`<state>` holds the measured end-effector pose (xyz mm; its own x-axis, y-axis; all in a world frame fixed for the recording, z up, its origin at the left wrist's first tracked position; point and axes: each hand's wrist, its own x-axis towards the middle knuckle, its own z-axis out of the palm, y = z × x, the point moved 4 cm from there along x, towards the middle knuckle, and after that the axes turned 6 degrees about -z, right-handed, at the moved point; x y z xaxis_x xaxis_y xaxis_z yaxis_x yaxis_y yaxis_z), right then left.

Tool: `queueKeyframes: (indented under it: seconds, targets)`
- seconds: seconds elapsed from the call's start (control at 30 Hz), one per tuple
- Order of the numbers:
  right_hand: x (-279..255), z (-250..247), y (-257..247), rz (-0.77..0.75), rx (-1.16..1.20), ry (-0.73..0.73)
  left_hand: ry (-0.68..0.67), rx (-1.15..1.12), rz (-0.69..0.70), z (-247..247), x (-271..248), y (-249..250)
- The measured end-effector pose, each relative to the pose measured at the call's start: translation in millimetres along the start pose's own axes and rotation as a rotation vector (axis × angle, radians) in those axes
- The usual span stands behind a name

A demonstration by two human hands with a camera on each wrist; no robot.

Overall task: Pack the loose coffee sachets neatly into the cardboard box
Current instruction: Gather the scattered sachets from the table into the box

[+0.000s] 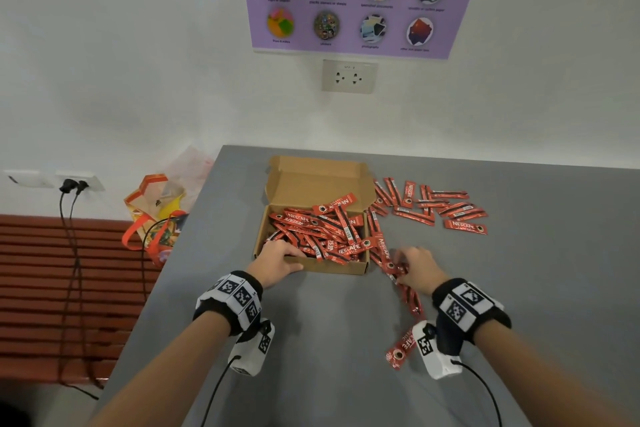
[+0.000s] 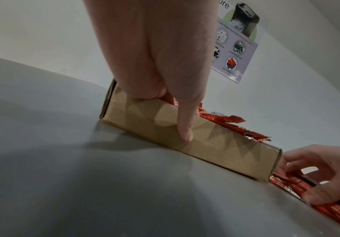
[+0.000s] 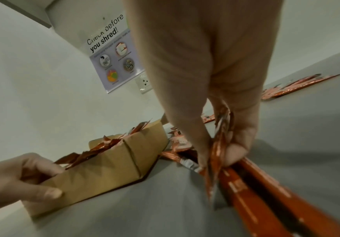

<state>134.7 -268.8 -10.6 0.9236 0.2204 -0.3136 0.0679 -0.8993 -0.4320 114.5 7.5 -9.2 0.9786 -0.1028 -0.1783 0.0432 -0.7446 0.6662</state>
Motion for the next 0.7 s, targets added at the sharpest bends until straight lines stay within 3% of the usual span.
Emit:
queueKeyframes:
  seconds: [0.17,0.37,0.53,0.7]
  targets:
    - [0,-15,-11,-0.052,0.074,0.01,-0.003,-0.008,-0.002,0,0,-1]
    - [-5,-61,-84,-0.23,0.227,0.273,-0.009,-0.001,0.019,0,1,-1]
    - [22,-55,-142,-0.31,0.296,0.279,-0.007,0.014,0.003,0,1,-1]
    - [40,-42,-159,-0.349,0.301,0.234,-0.012,0.028,-0.016,0,3,-2]
